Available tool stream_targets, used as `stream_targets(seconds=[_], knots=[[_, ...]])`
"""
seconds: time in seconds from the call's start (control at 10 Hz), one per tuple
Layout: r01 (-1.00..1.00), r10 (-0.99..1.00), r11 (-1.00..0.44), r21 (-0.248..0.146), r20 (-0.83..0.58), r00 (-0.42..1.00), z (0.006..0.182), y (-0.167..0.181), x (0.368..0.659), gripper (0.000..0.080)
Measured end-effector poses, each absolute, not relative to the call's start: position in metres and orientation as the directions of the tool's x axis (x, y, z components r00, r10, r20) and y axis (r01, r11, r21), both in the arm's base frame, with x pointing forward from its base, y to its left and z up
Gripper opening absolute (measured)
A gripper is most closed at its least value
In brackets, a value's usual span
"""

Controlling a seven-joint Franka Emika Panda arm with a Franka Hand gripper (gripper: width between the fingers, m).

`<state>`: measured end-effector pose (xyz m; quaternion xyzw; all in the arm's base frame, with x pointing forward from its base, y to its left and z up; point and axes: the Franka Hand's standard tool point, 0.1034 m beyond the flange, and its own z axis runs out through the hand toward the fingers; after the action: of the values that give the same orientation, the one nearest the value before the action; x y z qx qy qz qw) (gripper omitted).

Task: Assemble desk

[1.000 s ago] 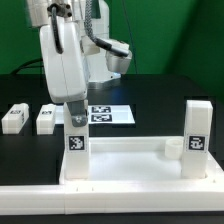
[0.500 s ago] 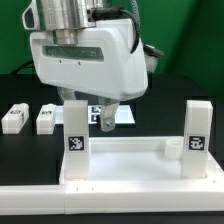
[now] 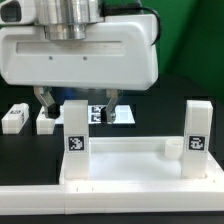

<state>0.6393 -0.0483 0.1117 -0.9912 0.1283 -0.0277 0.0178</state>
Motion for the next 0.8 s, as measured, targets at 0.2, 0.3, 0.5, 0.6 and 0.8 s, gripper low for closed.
stream_targets(seconds=[0.2,0.3,0.5,0.6,0.8], knots=[[-0.212,-0.214,-0.976,-0.043,0.052,0.975,0.1107,-0.048,0.6395,0.0648],[-0.224,-0.226,-0.974,-0.044,0.052,0.973,0.1107,-0.048,0.6396,0.0556],[-0.299,-0.301,-0.953,-0.048,0.048,0.952,0.1107,-0.0477,0.6396,0.0373],[-0.379,-0.381,-0.924,-0.048,0.045,0.923,0.1105,-0.0514,0.639,0.0294],[-0.525,-0.527,-0.849,-0.053,0.036,0.849,0.1098,-0.0518,0.6383,0.0294]])
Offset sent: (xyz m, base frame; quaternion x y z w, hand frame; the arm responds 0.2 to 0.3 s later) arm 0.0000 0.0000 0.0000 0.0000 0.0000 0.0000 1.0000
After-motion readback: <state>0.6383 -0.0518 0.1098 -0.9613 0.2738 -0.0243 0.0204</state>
